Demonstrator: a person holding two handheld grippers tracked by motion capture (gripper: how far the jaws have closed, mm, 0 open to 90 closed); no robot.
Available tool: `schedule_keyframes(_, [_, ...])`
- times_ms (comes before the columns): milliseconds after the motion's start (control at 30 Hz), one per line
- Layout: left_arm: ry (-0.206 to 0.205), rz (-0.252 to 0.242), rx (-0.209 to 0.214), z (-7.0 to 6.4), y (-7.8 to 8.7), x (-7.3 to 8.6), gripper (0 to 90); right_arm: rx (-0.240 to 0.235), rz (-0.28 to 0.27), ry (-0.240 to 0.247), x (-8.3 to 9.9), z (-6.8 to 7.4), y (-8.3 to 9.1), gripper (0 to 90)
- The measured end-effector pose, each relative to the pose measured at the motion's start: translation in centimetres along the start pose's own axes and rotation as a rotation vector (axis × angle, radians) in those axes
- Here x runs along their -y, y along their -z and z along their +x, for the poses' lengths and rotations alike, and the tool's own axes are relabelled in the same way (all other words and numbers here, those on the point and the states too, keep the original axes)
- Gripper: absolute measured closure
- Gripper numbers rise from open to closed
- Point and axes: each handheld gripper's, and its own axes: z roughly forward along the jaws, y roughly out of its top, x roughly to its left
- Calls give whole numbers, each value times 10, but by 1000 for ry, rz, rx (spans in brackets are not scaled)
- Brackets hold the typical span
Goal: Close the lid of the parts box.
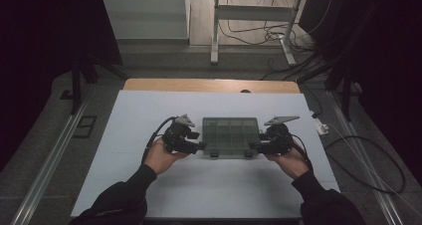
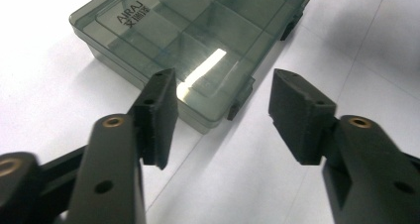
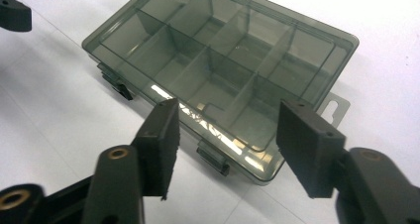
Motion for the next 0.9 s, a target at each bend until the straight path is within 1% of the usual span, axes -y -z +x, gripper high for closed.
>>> schedule_keyframes(33, [-4, -1, -4, -1, 1, 1, 422, -1, -1, 2, 0, 0, 1, 390])
schedule_keyframes(100, [-4, -7, -12, -2, 3, 2, 374, -7, -5, 0, 1, 1, 2, 362])
schedule_keyframes(167, [0, -16, -11, -2, 4, 3, 340, -18, -9, 1, 1, 2, 4, 337])
schedule_keyframes(333, [17, -31, -12, -1, 9, 6, 243, -28, -10, 2, 1, 5, 5, 263])
schedule_keyframes(400, [29, -41, -3, -1, 12, 8, 204, -33, -5, -5, 1, 6, 6, 232])
schedule_keyframes(500, [34, -41, -4, -1, 17, 11, 165, -46, 0, 3, 1, 7, 7, 208])
schedule_keyframes(567, [36, -42, 0, -2, 19, 13, 132, -54, -1, 5, 2, 9, 9, 170])
schedule_keyframes(633, [41, -40, 4, -2, 21, 15, 128, -55, -2, 5, 3, 9, 9, 163])
schedule_keyframes(767, [53, -54, 10, -2, 27, 20, 72, -51, -1, 11, 5, 11, 12, 116])
schedule_keyframes(833, [58, -60, 4, -2, 31, 22, 55, -51, -7, 9, 6, 11, 13, 91])
schedule_keyframes(900, [56, -61, -6, -2, 34, 25, 39, -61, -8, 13, 7, 11, 14, 71])
